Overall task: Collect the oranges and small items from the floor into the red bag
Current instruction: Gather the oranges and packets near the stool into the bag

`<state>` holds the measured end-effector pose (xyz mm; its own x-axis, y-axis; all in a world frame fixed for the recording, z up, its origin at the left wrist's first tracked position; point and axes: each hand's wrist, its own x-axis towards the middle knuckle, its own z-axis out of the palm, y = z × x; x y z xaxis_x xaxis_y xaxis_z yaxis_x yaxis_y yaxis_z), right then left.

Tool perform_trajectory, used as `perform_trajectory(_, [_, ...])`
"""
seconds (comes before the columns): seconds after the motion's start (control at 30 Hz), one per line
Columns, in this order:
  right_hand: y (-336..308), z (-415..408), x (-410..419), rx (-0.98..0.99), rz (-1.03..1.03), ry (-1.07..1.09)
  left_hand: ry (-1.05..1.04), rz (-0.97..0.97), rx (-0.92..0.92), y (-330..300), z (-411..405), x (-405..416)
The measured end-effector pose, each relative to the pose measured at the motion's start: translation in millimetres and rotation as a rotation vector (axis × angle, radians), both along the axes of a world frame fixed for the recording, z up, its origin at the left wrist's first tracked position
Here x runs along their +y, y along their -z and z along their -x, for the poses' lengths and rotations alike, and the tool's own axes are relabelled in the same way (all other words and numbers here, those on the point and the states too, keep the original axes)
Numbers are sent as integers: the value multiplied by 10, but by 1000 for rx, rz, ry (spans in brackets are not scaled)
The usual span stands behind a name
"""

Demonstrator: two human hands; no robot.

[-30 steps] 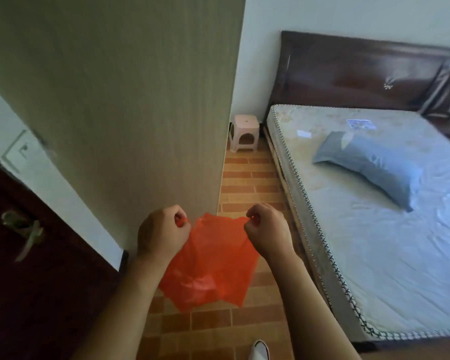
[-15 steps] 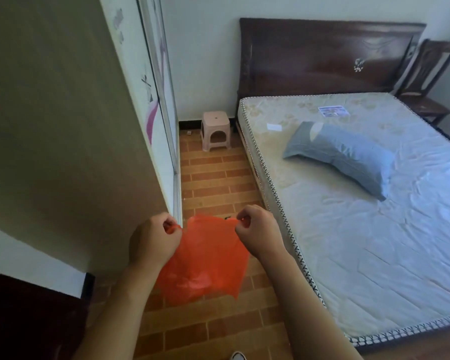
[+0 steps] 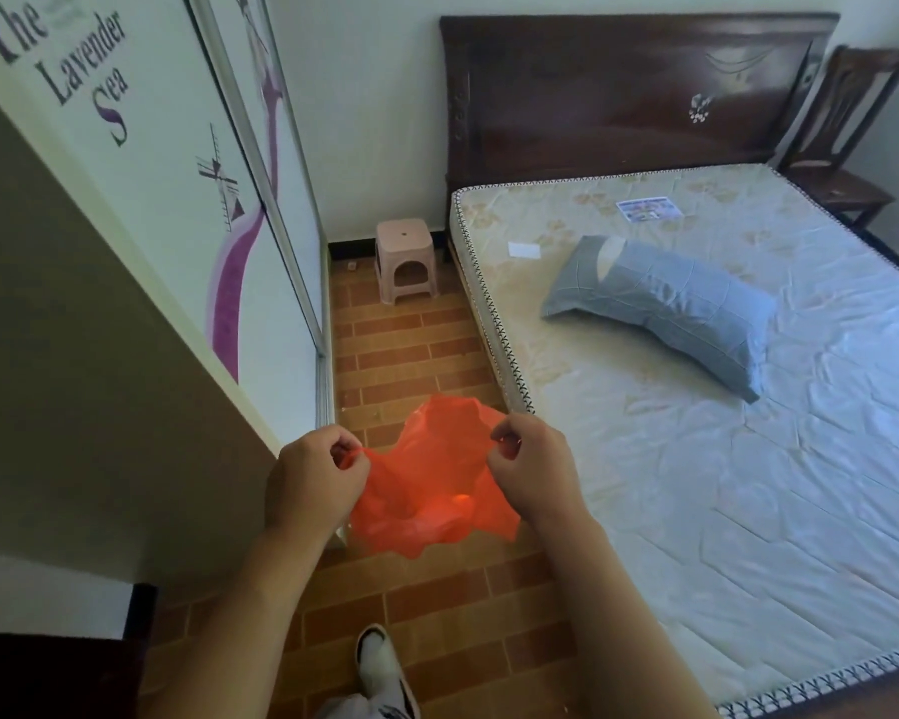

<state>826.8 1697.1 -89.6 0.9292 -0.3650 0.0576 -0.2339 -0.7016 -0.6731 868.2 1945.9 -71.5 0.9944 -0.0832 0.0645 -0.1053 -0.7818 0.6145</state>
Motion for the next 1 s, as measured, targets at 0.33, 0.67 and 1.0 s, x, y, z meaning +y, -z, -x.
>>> perform_trajectory(0.33, [-43,-872,-299,36,59,28,79,37,12,224,-1044,-383])
perform_trajectory(0.67, [-72,-1600,-370,43,86,52,134,67,16,232,-1924,-561])
perform_trajectory(1.0, [109,-2319,-759,83,61,-11,29,53,69,505,-2493,-903])
